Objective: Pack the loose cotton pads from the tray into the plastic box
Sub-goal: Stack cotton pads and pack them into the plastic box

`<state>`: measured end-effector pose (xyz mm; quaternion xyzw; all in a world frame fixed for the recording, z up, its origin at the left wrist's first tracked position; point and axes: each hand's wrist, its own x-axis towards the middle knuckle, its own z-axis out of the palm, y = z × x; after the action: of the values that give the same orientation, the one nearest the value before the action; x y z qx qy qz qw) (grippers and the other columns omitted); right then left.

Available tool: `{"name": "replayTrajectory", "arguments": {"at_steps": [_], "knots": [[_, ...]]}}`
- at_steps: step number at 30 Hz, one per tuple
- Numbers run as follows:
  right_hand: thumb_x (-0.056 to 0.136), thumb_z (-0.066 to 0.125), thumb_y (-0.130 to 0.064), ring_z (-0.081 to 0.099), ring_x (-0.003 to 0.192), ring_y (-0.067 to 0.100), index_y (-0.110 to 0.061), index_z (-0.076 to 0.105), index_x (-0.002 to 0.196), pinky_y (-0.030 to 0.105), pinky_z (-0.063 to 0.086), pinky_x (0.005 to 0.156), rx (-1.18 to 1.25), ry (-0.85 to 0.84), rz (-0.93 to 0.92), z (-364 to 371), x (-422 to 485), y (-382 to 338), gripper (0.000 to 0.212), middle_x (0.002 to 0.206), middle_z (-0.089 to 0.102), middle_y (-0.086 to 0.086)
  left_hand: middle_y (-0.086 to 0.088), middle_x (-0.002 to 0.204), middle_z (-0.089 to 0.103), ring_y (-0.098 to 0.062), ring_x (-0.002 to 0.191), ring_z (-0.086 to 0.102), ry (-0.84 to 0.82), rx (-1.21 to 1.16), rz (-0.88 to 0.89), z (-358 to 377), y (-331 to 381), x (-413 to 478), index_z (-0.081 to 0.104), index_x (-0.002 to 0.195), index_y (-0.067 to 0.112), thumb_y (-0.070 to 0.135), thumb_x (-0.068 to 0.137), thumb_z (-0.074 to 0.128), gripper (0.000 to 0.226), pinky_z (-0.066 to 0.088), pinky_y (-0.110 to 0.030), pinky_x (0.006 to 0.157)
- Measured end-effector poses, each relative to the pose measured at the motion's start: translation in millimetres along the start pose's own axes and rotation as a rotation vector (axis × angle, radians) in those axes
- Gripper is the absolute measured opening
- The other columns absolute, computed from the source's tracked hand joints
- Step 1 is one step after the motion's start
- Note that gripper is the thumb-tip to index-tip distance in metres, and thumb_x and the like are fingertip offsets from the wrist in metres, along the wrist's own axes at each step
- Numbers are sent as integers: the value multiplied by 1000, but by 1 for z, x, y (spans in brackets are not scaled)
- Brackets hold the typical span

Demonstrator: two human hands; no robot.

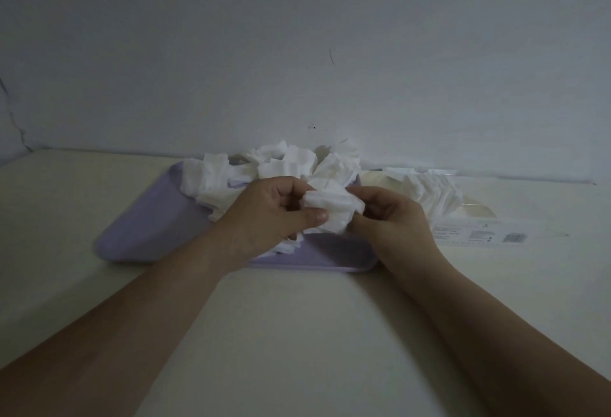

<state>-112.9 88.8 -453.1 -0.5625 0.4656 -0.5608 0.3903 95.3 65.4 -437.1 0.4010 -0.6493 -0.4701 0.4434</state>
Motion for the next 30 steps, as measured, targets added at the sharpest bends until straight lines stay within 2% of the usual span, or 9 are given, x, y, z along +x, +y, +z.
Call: {"name": "replayTrajectory", "arguments": {"at_steps": [3, 6, 9, 12, 16, 20, 23, 27, 30], "knots": [[87, 73, 5, 76, 96, 24, -11, 78, 109, 37, 60, 87, 12, -58, -30, 0, 0, -1, 28, 98, 80, 6, -3, 89, 78, -15, 79, 70, 13, 22, 27, 2, 0, -1, 75, 100, 12, 6, 81, 84, 22, 59, -30, 67], [89, 71, 4, 76, 96, 17, -12, 78, 110, 30, 59, 85, -6, -49, -44, -1, -2, -3, 27, 98, 81, 2, -11, 99, 79, -31, 96, 75, -14, 9, 27, 2, 0, -1, 77, 102, 11, 6, 80, 84, 23, 61, -43, 86], [87, 73, 4, 77, 93, 16, -17, 80, 105, 33, 59, 86, 37, -16, -29, -2, -2, -3, 28, 97, 81, 1, -13, 108, 79, -31, 108, 73, -103, -49, 31, 3, 1, -3, 77, 109, 7, 2, 84, 79, 25, 60, -36, 95], [85, 72, 9, 76, 97, 22, -20, 81, 101, 38, 59, 91, 61, -76, -20, -1, -2, -4, 34, 98, 81, 5, -12, 107, 79, -22, 104, 74, -80, -34, 63, 5, 2, -3, 75, 110, 6, -2, 87, 75, 25, 60, -30, 93], [86, 58, 18, 74, 106, 25, -11, 78, 112, 44, 56, 100, 20, -148, -54, 2, -2, -2, 44, 105, 80, 6, -14, 102, 79, -33, 100, 75, -16, -17, 79, 7, -1, -3, 74, 106, 11, 2, 87, 77, 22, 63, -40, 89], [82, 53, 20, 72, 109, 27, -7, 76, 115, 35, 56, 94, 75, -232, -17, -3, -2, -7, 49, 109, 78, 12, 1, 74, 73, -10, 70, 67, 50, 68, 95, 9, 0, -3, 75, 100, 19, 2, 83, 81, 25, 56, -22, 67], [79, 65, 10, 65, 119, 34, -16, 70, 124, 42, 51, 101, 99, -390, 5, -5, -1, -8, 52, 122, 72, 14, -2, 74, 71, -17, 70, 64, 116, 73, 99, 11, 0, -2, 76, 94, 19, 4, 82, 83, 21, 56, -27, 67], [70, 90, -20, 68, 118, 24, -27, 66, 130, 48, 53, 104, -39, -313, -15, -2, 1, -3, 65, 123, 73, -1, -2, 73, 72, -32, 70, 64, 143, 41, 72, 12, 1, -2, 79, 89, 23, 9, 84, 83, 15, 57, -34, 61], [77, 86, -14, 70, 114, 28, -23, 70, 126, 55, 52, 104, -59, -286, -59, 0, 2, 0, 53, 119, 75, 5, 0, 71, 73, -13, 61, 63, 153, -6, 67, 12, 4, -2, 80, 91, 18, 6, 86, 80, 13, 50, -20, 55]]}}
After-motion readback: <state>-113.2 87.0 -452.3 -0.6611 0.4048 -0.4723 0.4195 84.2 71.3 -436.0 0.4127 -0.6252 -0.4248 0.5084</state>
